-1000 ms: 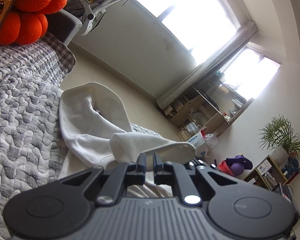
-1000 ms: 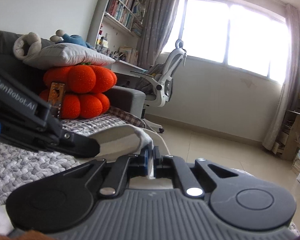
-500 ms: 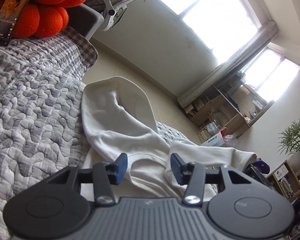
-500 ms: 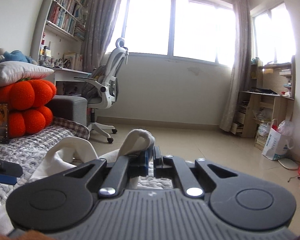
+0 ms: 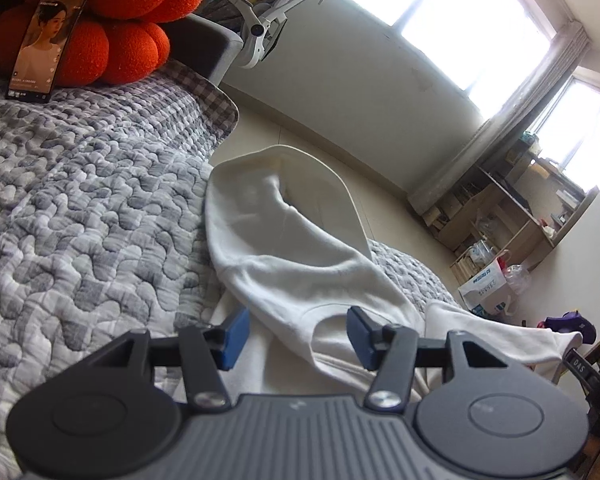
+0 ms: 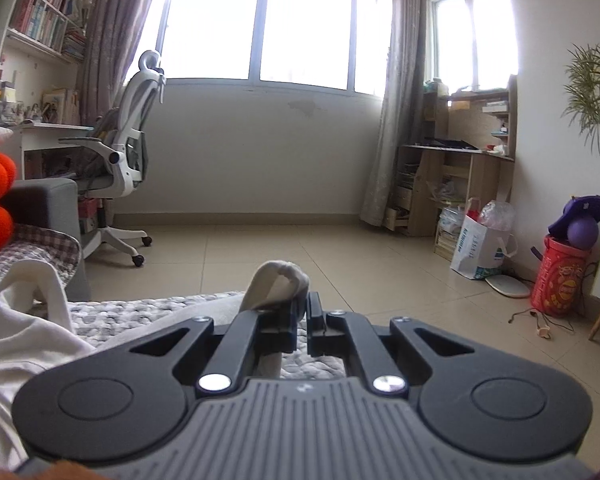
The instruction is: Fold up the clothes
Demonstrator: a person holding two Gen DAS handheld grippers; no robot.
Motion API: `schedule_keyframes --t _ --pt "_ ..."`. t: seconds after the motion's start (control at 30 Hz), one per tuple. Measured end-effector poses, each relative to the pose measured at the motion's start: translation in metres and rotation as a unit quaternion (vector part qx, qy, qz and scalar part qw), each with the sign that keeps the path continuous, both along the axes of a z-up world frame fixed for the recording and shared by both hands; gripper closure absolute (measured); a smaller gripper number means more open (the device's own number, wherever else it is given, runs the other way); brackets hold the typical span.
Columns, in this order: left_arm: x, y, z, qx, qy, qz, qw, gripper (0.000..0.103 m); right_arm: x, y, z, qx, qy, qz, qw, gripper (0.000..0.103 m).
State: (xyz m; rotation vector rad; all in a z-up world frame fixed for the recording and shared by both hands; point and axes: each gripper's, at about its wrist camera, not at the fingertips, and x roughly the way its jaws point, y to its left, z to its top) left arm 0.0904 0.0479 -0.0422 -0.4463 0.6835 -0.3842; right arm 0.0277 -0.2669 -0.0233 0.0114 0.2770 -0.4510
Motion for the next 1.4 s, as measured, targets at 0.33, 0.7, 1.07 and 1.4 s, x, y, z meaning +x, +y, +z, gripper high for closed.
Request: schedule_keyframes --t 0.33,0.7,1.07,1.4 --pt "-0.003 -0.01 -0.002 0.012 0.012 -0.006 0.9998 0.048 -0.008 -0.039 -0.013 0.04 0.06 -0.053 0.996 0.099" --pt "-0.021 -0.059 -0.003 -0.065 0.069 -0.136 0.9862 0.048 -0.018 -0.032 -0.011 0.049 0.11 -0.008 0.993 0.096" --pt "-0.021 -0.084 -0.017 -0.115 0.112 -0.175 0.9713 0.047 -0.029 -0.037 -0.008 0.066 0.117 0.012 0.991 0.052" --pt "-0.024 -0.098 -0.027 -0.077 0.135 -0.187 0.9701 0.046 -0.033 -0.027 0.001 0.099 0.096 0.09 0.986 0.049"
